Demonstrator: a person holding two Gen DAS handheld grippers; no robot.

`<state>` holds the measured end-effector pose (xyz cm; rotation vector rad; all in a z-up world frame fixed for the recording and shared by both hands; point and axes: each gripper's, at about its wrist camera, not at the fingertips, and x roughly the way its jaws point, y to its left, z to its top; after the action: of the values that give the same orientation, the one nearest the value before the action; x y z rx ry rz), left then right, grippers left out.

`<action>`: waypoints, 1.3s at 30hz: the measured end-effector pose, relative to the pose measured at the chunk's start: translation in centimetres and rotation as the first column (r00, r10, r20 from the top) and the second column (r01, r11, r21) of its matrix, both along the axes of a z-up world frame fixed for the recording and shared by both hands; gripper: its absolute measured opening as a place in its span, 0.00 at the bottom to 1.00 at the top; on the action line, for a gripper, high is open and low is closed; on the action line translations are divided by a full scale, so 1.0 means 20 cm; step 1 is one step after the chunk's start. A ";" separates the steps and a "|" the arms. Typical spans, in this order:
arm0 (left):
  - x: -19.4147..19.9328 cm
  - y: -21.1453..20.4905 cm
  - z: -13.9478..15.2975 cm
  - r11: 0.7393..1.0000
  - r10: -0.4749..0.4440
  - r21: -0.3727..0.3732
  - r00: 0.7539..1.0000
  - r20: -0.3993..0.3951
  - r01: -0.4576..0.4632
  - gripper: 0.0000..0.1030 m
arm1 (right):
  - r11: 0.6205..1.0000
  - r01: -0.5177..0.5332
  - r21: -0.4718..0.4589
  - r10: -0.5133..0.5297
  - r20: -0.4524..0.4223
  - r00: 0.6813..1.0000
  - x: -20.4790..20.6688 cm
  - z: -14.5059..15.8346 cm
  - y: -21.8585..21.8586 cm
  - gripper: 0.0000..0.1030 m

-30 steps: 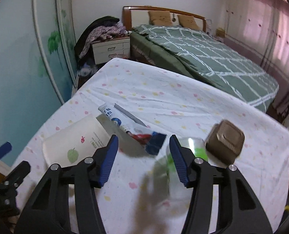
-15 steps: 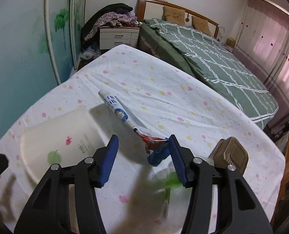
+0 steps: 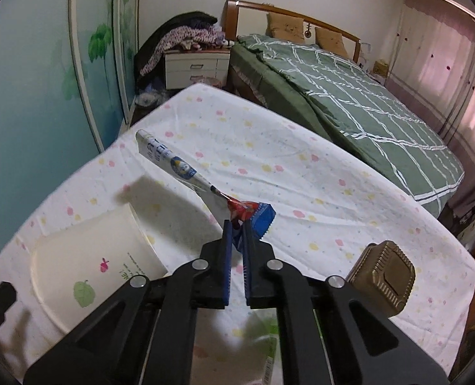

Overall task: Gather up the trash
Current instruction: 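Carry the toothpaste tube over the yellow bin and open the right gripper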

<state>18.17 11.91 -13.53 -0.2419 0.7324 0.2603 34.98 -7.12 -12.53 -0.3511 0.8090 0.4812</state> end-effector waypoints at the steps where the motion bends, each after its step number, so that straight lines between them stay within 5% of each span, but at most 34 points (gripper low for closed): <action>1: 0.00 0.00 0.00 1.000 -0.001 0.000 1.000 -0.001 0.001 0.95 | 1.000 0.003 0.019 -0.003 -0.003 1.000 0.00 0.02 -0.02 0.06; 11: 0.00 0.00 0.00 1.000 -0.004 -0.005 1.000 0.002 0.004 0.95 | 0.978 0.051 0.202 -0.054 0.011 0.998 -0.19 0.27 -0.26 0.06; 21: -0.01 -0.03 0.01 1.000 -0.009 0.013 1.000 0.009 0.009 0.95 | 0.913 0.257 0.316 -0.274 0.009 0.962 -0.51 0.33 -0.81 0.06; 28: -0.02 -0.06 0.03 0.999 -0.023 0.046 1.000 0.019 0.022 0.95 | 0.795 0.495 0.350 -0.525 -0.012 0.851 -0.72 0.22 -1.26 0.06; 39: -0.02 -0.10 0.03 0.996 -0.078 0.036 0.997 0.007 0.078 0.95 | 0.495 0.800 0.340 -0.845 -0.025 0.534 -0.98 0.09 -1.92 0.06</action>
<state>17.76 9.95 -13.00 -0.1800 0.7264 0.1982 15.48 -45.59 -10.69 0.3316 0.6463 -0.3513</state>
